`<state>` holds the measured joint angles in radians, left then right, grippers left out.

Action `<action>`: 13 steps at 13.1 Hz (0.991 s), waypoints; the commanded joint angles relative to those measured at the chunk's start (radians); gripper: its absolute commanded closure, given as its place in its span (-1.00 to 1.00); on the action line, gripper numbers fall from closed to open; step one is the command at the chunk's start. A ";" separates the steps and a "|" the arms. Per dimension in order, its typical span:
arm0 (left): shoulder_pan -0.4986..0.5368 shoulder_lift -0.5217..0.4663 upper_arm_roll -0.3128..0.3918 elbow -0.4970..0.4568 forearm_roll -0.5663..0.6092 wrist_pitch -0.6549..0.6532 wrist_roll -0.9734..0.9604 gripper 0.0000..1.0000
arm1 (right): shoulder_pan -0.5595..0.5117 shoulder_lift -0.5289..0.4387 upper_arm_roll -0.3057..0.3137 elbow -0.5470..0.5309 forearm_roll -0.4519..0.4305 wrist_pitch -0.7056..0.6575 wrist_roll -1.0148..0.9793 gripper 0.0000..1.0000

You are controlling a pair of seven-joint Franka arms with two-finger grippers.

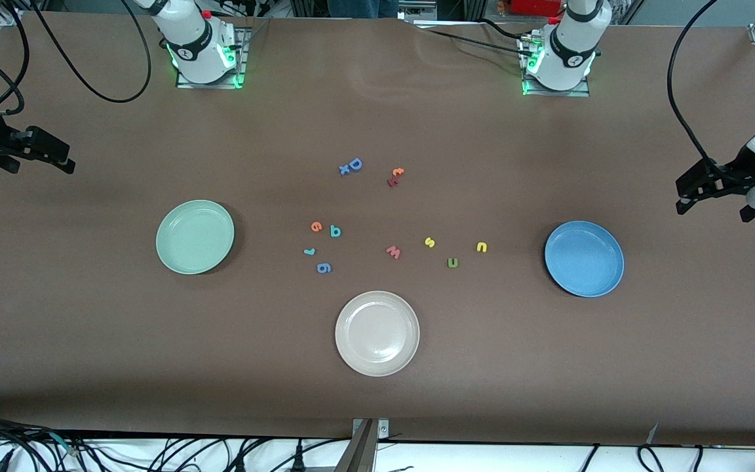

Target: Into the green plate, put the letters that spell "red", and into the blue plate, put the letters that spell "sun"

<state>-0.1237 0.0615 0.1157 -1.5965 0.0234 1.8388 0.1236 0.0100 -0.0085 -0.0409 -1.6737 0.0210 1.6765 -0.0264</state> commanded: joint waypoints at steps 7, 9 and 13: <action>0.003 0.014 0.004 0.032 -0.037 -0.016 0.025 -1.00 | 0.008 0.010 -0.004 0.029 -0.018 -0.018 -0.009 -1.00; 0.007 0.012 0.004 0.026 -0.037 -0.018 0.025 -1.00 | 0.010 0.010 -0.004 0.029 -0.019 -0.018 -0.009 -1.00; 0.009 0.012 0.004 0.026 -0.037 -0.018 0.027 -1.00 | 0.010 0.010 -0.004 0.029 -0.023 -0.020 -0.009 -1.00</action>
<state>-0.1217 0.0623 0.1167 -1.5965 0.0234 1.8388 0.1236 0.0132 -0.0085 -0.0409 -1.6723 0.0170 1.6767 -0.0264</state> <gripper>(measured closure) 0.000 0.000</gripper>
